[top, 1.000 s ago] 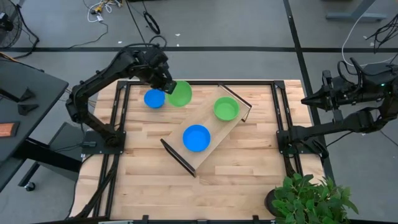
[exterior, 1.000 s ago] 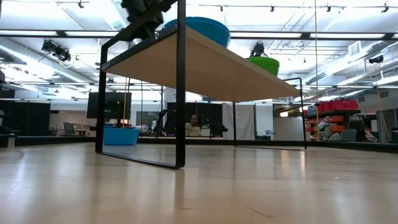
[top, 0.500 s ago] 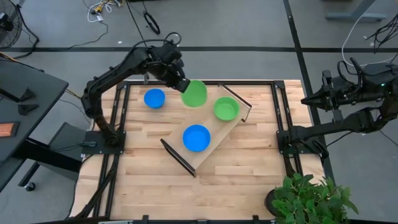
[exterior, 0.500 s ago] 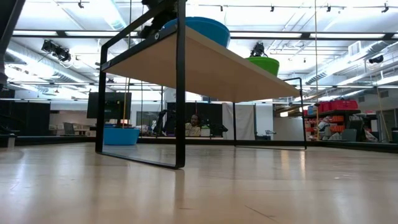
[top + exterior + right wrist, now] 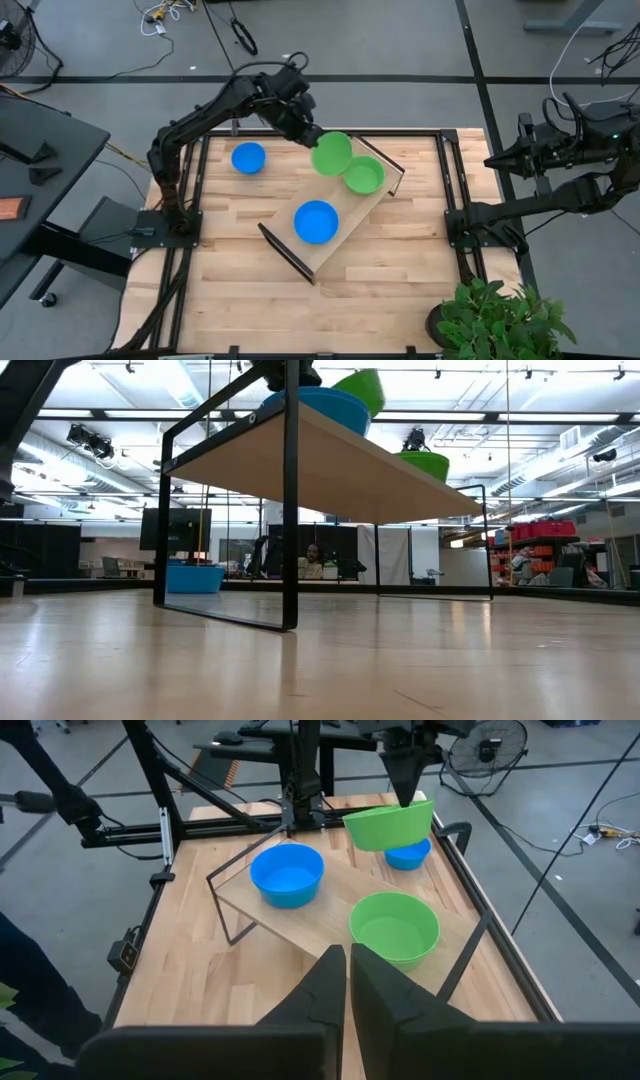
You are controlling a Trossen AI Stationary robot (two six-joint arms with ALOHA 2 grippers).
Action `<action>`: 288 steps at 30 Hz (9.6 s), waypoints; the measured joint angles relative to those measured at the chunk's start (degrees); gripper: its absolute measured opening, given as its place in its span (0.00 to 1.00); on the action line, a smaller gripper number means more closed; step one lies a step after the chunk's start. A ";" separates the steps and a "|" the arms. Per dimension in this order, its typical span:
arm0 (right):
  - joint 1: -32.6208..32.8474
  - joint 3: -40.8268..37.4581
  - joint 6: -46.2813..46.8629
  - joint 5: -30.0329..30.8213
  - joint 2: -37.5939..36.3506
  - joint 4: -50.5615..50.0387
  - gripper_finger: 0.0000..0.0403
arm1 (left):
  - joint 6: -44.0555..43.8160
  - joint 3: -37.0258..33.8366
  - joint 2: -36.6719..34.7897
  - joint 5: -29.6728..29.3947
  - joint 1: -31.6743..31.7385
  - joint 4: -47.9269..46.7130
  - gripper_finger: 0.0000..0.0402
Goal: Pick & Place Mini bowls
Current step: Stack the green bowl on top of the green bowl on the shelf
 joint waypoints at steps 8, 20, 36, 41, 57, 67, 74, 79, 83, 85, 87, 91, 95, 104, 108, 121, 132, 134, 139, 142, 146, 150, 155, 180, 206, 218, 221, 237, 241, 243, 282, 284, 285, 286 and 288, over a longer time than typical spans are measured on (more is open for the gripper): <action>0.00 0.00 0.00 0.00 -0.02 0.00 0.06 | -3.05 -0.02 1.58 9.62 -0.44 8.72 0.00; 0.01 0.00 0.00 0.00 0.00 -0.01 0.06 | -4.94 -0.05 3.49 16.15 -0.50 12.83 0.00; -0.01 0.00 0.00 0.00 0.00 0.01 0.06 | -7.74 -0.05 4.51 16.86 -0.42 15.80 0.00; 0.01 0.00 0.00 0.00 -0.02 0.01 0.06 | -8.00 -0.05 4.51 17.27 -0.44 16.53 0.00; 0.00 0.00 0.00 0.00 -0.01 -0.01 0.06 | -10.66 4.38 4.49 18.04 -0.42 19.81 0.00; 0.01 0.00 0.00 0.00 -0.01 0.00 0.06 | -11.78 7.62 4.47 17.71 -0.42 20.02 0.00; 0.01 0.00 0.00 0.00 -0.02 0.01 0.06 | -11.95 7.60 5.87 17.58 -1.09 19.61 0.00; 0.00 0.00 0.02 0.00 0.00 0.01 0.06 | -12.05 7.62 8.18 18.60 -1.79 20.54 0.00; -0.01 0.00 0.01 0.00 -0.01 0.01 0.06 | -12.10 7.62 9.60 19.31 -1.87 20.80 0.00; 0.00 0.00 0.00 0.00 -0.01 0.00 0.06 | -12.34 7.62 10.18 19.49 -1.86 20.54 0.00; 0.01 0.00 0.00 0.00 0.00 -0.01 0.06 | -12.40 7.63 10.68 19.97 -1.90 20.54 0.00; -0.01 0.00 0.00 0.00 0.00 0.00 0.06 | -13.15 7.60 11.70 20.86 -2.19 20.60 0.00; -0.01 0.00 0.00 0.00 0.00 0.00 0.06 | -13.55 7.62 12.91 21.31 -2.49 20.96 0.00; 0.01 0.00 0.01 0.00 0.00 0.00 0.06 | -13.54 7.62 15.83 22.01 -2.47 21.15 0.00; 0.00 0.00 0.00 0.00 0.00 0.00 0.06 | -13.53 7.66 16.75 22.28 -2.66 21.77 0.00; 0.01 0.00 0.00 0.00 0.00 -0.01 0.06 | -14.40 7.62 17.96 22.71 -1.81 20.02 0.00; -0.01 0.00 0.00 0.00 0.00 0.01 0.06 | -13.02 12.46 17.89 21.18 0.27 10.64 0.00; 0.01 0.00 0.00 0.00 0.00 0.01 0.06 | -12.99 13.78 17.89 20.80 0.86 9.25 0.00; 0.00 0.00 0.00 0.00 0.00 0.01 0.06 | -11.73 13.77 17.87 19.42 1.29 4.80 0.00; 0.01 0.00 0.00 0.00 0.00 0.00 0.06 | -9.36 13.79 17.89 16.84 1.22 0.04 0.00; 0.00 0.00 0.01 0.00 0.00 0.00 0.06 | -7.83 13.79 17.89 12.13 1.24 -3.76 0.00; 0.01 0.00 0.00 0.00 0.00 0.00 0.06 | -8.06 13.79 17.89 9.60 1.24 -4.27 0.00; -0.01 0.00 0.00 0.00 0.00 0.00 0.06 | -10.68 13.79 17.89 8.99 0.63 -1.61 0.00; -0.01 0.00 0.00 0.00 -0.01 -0.01 0.06 | -30.37 13.81 17.89 -0.29 -5.64 2.23 0.00; 0.01 0.00 0.00 0.00 -0.02 0.01 0.06 | -33.02 13.81 17.89 -5.10 -6.65 -0.50 0.02; 0.00 0.00 0.00 0.00 -0.01 0.00 0.06 | -32.92 13.83 17.87 -4.93 -6.65 1.26 0.09; -0.01 0.00 0.00 0.00 0.00 0.00 0.06 | -32.67 13.83 17.87 -4.91 -6.65 1.26 0.09; 0.01 0.00 0.00 0.00 0.00 0.01 0.06 | -30.84 13.83 17.87 -6.00 -6.93 0.79 0.22; 0.00 0.00 0.00 0.00 -0.01 -0.01 0.06 | -30.84 13.83 17.87 -6.13 -6.93 0.79 0.31; 0.01 0.00 0.00 0.00 0.00 0.01 0.06 | -30.35 13.83 17.87 -6.07 -6.91 0.79 0.34; 0.01 0.00 0.00 0.00 -0.02 -0.01 0.06 | 11.14 13.83 12.41 1.40 -5.06 15.82 0.41; -0.01 0.01 0.00 0.00 -0.02 0.00 0.06 | 15.74 13.83 12.43 2.05 -5.36 15.80 0.38; -0.01 0.00 0.00 0.00 -0.02 0.01 0.06 | 17.85 13.83 12.43 2.43 -5.50 15.78 0.37; 0.01 0.00 0.00 0.00 -0.02 -0.01 0.06 | 19.66 13.83 12.43 2.74 -5.70 15.70 0.35; -0.01 0.00 0.00 0.00 -0.01 0.01 0.06 | 22.54 13.83 12.43 3.57 -5.84 15.05 0.31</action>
